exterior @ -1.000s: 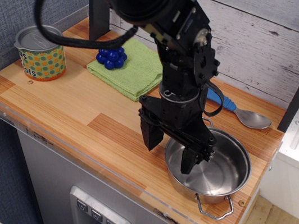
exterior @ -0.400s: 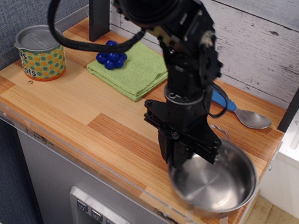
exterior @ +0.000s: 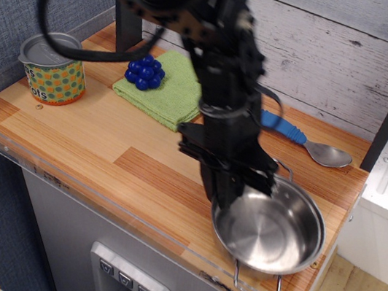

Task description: Move the pot in front of the green towel

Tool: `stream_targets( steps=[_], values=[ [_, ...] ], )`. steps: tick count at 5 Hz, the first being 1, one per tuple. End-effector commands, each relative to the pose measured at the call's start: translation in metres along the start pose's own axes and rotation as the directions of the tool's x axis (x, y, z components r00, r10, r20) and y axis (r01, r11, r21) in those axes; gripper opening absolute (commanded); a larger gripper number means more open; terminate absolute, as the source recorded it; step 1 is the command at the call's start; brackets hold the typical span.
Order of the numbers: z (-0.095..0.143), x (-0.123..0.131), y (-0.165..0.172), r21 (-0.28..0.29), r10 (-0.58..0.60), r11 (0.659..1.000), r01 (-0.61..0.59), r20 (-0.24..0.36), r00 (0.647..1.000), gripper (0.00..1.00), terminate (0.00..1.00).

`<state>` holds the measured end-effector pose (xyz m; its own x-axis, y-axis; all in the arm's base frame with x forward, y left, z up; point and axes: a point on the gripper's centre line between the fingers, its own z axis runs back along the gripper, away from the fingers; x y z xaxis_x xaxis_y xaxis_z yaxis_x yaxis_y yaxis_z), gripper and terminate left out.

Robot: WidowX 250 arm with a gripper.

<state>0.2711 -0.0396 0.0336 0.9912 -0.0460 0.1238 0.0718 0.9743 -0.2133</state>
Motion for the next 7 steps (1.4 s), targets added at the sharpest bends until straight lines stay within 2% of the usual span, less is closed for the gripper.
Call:
stream_targets(
  steps=[1,2,3,4,5,6,7],
  values=[
    [0.042,-0.007,0.017,-0.101,0.078,0.993,-0.069,0.093,0.993,0.0,0.0],
    [0.059,-0.02,0.037,-0.069,0.177,0.983,-0.17,0.115,0.977,0.0,0.0],
    [0.062,-0.027,0.058,0.001,0.243,0.97,-0.244,0.107,0.964,0.0,0.0],
    [0.071,-0.031,0.082,0.017,0.302,0.952,-0.306,0.13,0.944,0.0,0.0],
    [0.073,-0.04,0.115,0.037,0.401,0.912,-0.408,0.133,0.907,0.0,0.0],
    [0.071,-0.051,0.137,0.074,0.505,0.852,-0.519,0.145,0.851,0.0,0.0],
    [0.071,-0.061,0.151,0.093,0.602,0.778,-0.621,0.17,0.78,0.0,0.0]
  ],
)
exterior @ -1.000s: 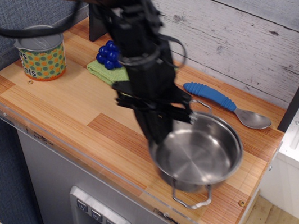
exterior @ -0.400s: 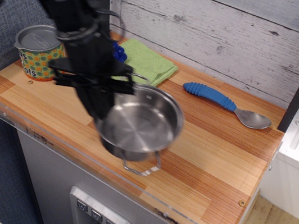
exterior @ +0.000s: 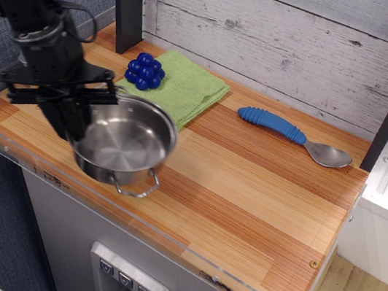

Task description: Move the pot in front of the green towel

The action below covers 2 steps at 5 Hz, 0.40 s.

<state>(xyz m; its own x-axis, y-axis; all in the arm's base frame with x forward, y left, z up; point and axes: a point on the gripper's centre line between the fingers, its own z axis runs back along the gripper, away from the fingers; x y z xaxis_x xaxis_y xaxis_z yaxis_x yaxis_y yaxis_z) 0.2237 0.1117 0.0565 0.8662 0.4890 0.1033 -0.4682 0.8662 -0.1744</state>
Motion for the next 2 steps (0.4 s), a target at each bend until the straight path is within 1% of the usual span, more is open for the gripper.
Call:
stream_targets(
  steps=[1,2],
  values=[
    [0.0059,-0.0031,0.0257,0.043,0.231,0.971,-0.237,0.104,0.967,0.0,0.0],
    [0.0016,-0.0045,0.0269,0.037,0.274,0.959,-0.281,0.132,0.953,0.0,0.0]
  ],
)
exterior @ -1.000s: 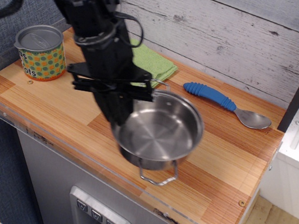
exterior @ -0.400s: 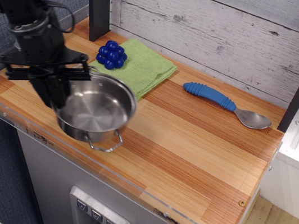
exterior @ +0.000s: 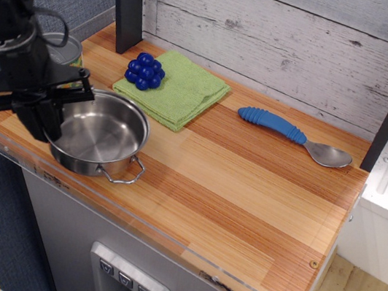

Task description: Move the pot in front of the green towel

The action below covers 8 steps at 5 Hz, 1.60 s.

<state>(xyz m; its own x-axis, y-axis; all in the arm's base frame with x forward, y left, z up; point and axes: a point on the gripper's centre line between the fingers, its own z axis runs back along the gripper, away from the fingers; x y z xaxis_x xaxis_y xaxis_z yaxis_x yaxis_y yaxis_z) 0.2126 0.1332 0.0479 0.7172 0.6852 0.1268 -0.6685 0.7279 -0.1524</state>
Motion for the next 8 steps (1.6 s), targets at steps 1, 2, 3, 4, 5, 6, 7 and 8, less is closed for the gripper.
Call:
stream_targets(
  steps=[1,2,3,4,5,6,7,8],
  values=[
    [-0.004,-0.004,0.004,-0.037,0.105,0.994,-0.103,0.079,0.991,0.0,0.0],
    [-0.012,-0.004,0.002,-0.007,0.067,0.998,-0.066,0.049,0.997,0.0,0.0],
    [-0.015,-0.004,0.004,0.014,0.064,0.998,-0.065,0.035,0.997,0.0,0.0],
    [-0.015,-0.004,0.007,-0.023,0.048,0.999,-0.047,0.028,0.998,1.0,0.0],
    [-0.01,-0.005,0.006,0.005,0.053,0.999,-0.053,0.028,0.998,1.0,0.0],
    [-0.002,-0.005,0.005,0.024,0.05,0.998,-0.051,0.04,0.998,1.0,0.0],
    [0.009,-0.006,0.005,0.061,0.045,0.997,-0.048,0.055,0.997,1.0,0.0],
    [0.025,-0.005,-0.005,0.086,-0.061,0.995,0.059,0.025,0.998,1.0,0.0]
  ],
)
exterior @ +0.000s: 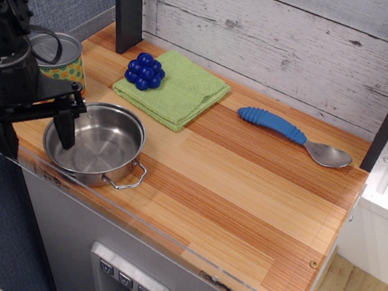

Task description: Move the pot in front of the green towel

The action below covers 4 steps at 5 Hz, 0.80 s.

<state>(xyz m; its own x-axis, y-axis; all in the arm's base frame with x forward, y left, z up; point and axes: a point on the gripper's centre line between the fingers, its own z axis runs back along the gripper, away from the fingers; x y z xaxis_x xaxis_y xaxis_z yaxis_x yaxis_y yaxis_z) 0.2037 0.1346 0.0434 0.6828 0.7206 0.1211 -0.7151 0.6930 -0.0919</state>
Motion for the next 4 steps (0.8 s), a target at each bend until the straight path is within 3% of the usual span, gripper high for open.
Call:
stream_targets(
  steps=[1,2,3,4],
  values=[
    [0.053,-0.006,-0.027,0.062,-0.254,0.966,0.251,0.044,0.966,1.0,0.0],
    [0.065,-0.016,-0.028,0.046,-0.405,0.914,0.403,0.053,0.913,1.0,0.0],
    [0.08,-0.017,-0.032,0.036,-0.432,0.902,0.431,0.074,0.899,1.0,0.0],
    [0.095,-0.003,-0.042,0.045,-0.442,0.897,0.439,0.095,0.892,1.0,0.0]
  ],
)
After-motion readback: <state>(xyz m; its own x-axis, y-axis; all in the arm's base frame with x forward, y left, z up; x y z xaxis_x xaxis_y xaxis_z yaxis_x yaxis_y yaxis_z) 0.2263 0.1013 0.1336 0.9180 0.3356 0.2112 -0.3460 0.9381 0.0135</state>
